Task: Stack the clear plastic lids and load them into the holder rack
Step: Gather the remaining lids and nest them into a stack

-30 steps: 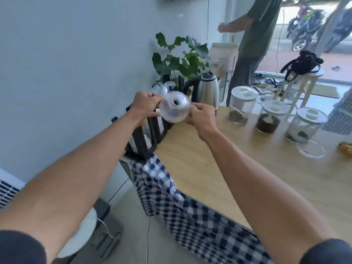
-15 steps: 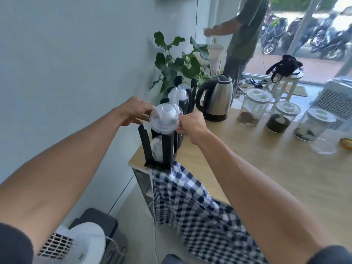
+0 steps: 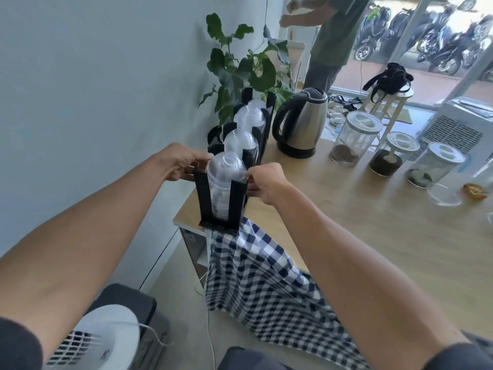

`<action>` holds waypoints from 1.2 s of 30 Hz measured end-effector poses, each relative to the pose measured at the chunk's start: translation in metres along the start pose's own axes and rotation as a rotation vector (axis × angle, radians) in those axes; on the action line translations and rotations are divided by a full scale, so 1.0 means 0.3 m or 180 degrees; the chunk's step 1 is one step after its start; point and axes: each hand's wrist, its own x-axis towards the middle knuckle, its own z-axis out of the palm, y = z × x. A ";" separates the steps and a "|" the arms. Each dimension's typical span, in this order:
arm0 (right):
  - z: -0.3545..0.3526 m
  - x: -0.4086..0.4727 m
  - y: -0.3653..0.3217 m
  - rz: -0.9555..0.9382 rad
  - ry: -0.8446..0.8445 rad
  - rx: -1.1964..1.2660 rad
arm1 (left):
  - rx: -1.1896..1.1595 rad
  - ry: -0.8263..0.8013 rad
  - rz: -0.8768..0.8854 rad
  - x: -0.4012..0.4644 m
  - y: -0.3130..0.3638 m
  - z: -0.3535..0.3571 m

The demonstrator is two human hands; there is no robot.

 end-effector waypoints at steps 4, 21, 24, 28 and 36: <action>0.020 0.029 0.055 0.0168 0.0082 0.0014 | -0.0048 -0.0101 -0.0192 0.040 -0.058 0.001; 0.021 0.083 0.154 0.0216 0.0468 -0.0533 | 0.0332 0.0018 0.0044 0.106 -0.172 0.028; 0.004 0.048 0.116 0.0080 0.0358 -0.0582 | 0.0469 -0.0052 -0.0019 0.088 -0.136 0.000; -0.051 -0.003 0.042 -0.0306 0.0415 -0.0730 | 0.0790 0.0189 0.0036 0.027 -0.025 -0.026; -0.249 -0.117 -0.049 -0.1459 0.0321 -0.1655 | 0.2137 0.0975 0.1274 -0.135 0.163 0.150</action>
